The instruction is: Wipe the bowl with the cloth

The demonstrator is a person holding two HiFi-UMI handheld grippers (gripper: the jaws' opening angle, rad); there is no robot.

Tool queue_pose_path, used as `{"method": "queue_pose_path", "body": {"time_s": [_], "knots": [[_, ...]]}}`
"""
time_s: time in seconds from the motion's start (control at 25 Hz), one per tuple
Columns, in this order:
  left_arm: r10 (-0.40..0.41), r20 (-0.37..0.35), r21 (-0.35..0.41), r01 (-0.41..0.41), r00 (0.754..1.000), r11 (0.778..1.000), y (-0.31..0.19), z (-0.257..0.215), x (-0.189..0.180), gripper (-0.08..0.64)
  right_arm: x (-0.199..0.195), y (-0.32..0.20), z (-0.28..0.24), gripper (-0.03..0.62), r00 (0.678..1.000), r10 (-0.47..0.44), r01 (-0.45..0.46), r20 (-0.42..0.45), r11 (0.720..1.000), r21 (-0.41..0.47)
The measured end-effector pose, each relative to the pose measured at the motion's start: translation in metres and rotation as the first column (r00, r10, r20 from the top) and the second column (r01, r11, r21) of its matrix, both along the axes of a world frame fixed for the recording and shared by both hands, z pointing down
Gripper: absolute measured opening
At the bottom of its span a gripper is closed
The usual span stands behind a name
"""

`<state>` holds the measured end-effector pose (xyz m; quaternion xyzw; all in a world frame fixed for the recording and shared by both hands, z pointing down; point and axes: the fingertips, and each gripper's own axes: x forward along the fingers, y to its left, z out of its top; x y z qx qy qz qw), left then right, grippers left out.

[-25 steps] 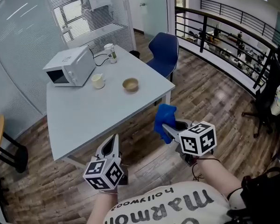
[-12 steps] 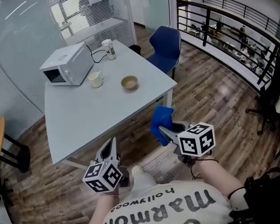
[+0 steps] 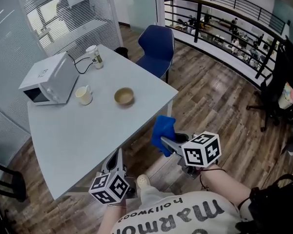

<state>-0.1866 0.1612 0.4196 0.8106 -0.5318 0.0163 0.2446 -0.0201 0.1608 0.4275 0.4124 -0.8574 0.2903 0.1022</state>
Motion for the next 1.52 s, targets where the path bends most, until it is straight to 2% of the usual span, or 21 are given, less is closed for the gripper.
{"method": "queue_pose_path", "body": {"time_s": [0.4,0.88,1.04,1.2,1.28,1.52], "knots": [[0.11,0.013,-0.024,-0.11,0.994,0.994,-0.116,-0.005,-0.029,0.0,-0.036,-0.099,0.002,0.061,0.997,0.078,-0.078,-0.01,0.997,-0.026],[0.201,0.017,-0.013,-0.2,0.98,0.98,-0.195,-0.008,-0.045,0.0,-0.055,-0.166,0.002,0.061,0.985,0.174,-0.174,0.001,0.985,-0.014],[0.205,0.001,-0.038,-0.205,0.979,0.978,-0.21,0.005,-0.047,0.0,-0.064,-0.179,0.007,0.061,0.986,0.165,-0.165,0.019,0.986,-0.027],[0.196,0.014,-0.072,-0.195,0.98,0.978,-0.218,0.019,-0.049,0.0,-0.075,-0.196,0.002,0.061,0.988,0.126,-0.126,0.095,0.992,-0.002],[0.171,0.013,-0.086,-0.17,0.985,0.982,-0.226,0.024,-0.051,0.0,-0.078,-0.208,0.001,0.061,0.988,0.1,-0.101,0.12,0.995,0.004],[0.068,0.014,-0.115,-0.066,0.998,0.991,-0.262,0.034,-0.054,0.0,-0.075,-0.258,0.013,0.061,0.993,0.003,-0.001,0.114,1.0,-0.022]]}}
